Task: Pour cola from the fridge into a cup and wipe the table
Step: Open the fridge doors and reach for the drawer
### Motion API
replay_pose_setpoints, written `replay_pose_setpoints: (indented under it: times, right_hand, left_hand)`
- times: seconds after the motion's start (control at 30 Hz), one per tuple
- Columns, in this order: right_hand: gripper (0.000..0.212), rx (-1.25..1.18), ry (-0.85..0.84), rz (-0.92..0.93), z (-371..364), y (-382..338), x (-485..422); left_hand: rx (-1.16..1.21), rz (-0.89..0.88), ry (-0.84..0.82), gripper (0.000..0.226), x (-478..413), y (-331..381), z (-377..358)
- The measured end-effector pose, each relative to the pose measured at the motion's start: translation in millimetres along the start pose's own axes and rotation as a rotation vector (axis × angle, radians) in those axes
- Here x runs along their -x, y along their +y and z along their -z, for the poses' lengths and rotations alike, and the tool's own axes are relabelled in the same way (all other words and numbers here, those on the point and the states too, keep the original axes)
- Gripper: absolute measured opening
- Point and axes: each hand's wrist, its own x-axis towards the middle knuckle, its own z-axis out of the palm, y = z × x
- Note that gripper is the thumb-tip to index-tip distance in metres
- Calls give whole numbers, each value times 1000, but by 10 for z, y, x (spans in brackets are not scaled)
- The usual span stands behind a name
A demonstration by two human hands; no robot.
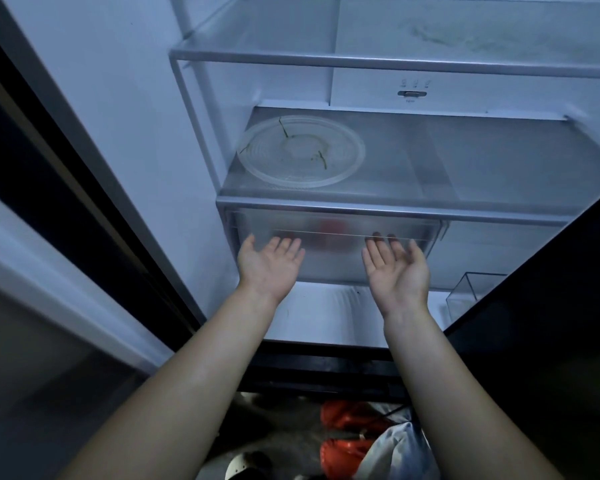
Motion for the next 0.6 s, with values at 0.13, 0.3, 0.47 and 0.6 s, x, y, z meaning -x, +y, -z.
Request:
replay_pose_setpoints:
  times: [0.13,0.3,0.47,0.6]
  right_hand:
    - [47,-22,-31,-24,-2,-6,57]
    - [52,-49,-22,-38,-16,-20,118]
    - [53,-51,-23,-43,48,-16,234]
    - [54,-37,-27,-45,141,-22,402]
  left_hand:
    - [55,24,-22,67,38,16,-13]
    - [62,46,-12,65,84,44,-26]
    - [43,50,6,67,221,47,26]
    - [42,68,-2,68,407,32,115]
